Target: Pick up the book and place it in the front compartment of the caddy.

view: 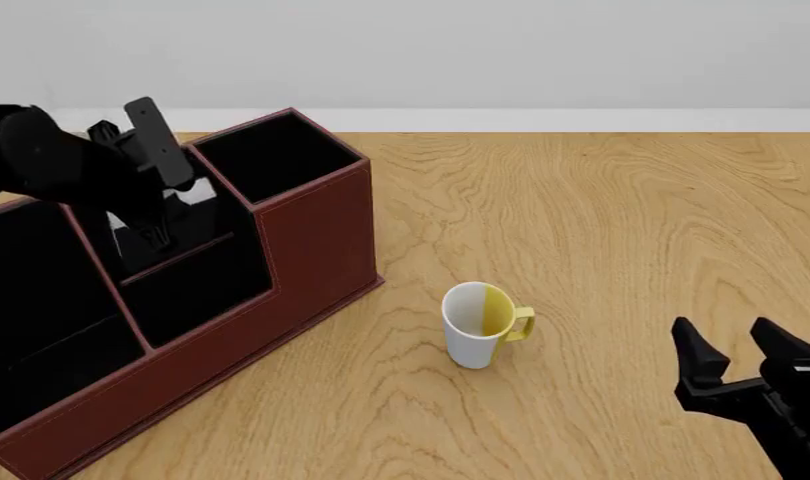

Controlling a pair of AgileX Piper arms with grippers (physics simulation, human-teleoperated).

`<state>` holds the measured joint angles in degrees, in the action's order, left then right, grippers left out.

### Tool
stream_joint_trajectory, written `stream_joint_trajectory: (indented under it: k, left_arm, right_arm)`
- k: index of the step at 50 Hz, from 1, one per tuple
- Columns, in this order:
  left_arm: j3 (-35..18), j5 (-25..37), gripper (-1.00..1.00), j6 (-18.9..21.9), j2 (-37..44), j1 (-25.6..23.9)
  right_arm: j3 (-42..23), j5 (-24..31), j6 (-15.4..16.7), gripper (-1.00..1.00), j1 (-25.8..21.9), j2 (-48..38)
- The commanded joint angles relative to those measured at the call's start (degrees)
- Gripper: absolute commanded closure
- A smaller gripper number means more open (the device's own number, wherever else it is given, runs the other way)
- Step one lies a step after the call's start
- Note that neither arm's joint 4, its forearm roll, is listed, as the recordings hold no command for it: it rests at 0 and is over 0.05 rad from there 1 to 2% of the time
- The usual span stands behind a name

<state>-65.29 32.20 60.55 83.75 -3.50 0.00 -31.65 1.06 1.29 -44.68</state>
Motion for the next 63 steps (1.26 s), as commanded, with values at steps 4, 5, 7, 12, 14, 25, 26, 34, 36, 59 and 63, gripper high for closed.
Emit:
stream_joint_trajectory:
  k: [4,5,7,12,14,25,26,34,36,59,63]
  left_arm:
    - [-0.67,-4.86,1.0,2.44,4.04,4.71]
    - [-0.68,-4.85,1.0,2.44,4.04,4.71]
    - [1.41,-4.98,1.0,2.41,2.39,3.54]
    - [0.88,-5.13,-1.0,2.57,2.43,4.09]
    - [0.31,-5.34,-1.0,2.17,2.26,4.02]
    - [-0.12,-3.97,-1.0,2.44,0.34,4.09]
    - [0.46,-3.62,-1.0,2.14,-0.59,3.24]
    - [-0.63,-2.16,-1.0,1.63,-3.44,1.78]
    - [-2.02,-0.58,-1.0,-0.44,-4.48,0.43]
    - [5.85,0.66,-1.0,-13.39,-31.94,-19.95]
    - [13.03,-5.15,-1.0,-11.06,-34.65,-17.92]
  right_arm:
    - [0.0,0.4,-0.05,-1.0,0.04,0.56]
    - [0.0,0.41,-0.05,-1.0,0.04,0.57]
    - [0.0,0.48,0.02,-1.0,-0.08,0.74]
    - [0.0,1.43,0.08,-1.0,-0.06,1.75]
    - [0.0,1.25,0.13,-1.0,-0.06,1.59]
    - [0.0,3.23,0.28,-1.0,-0.12,3.89]
    - [0.0,3.42,0.35,-1.0,-0.16,4.1]
    - [0.0,3.46,0.44,-1.0,-0.28,4.2]
    - [0.0,2.95,0.47,-1.0,-0.33,3.67]
    - [0.0,7.65,-0.17,-1.0,-0.75,9.17]
    - [0.0,7.38,0.14,-1.0,-1.01,8.94]
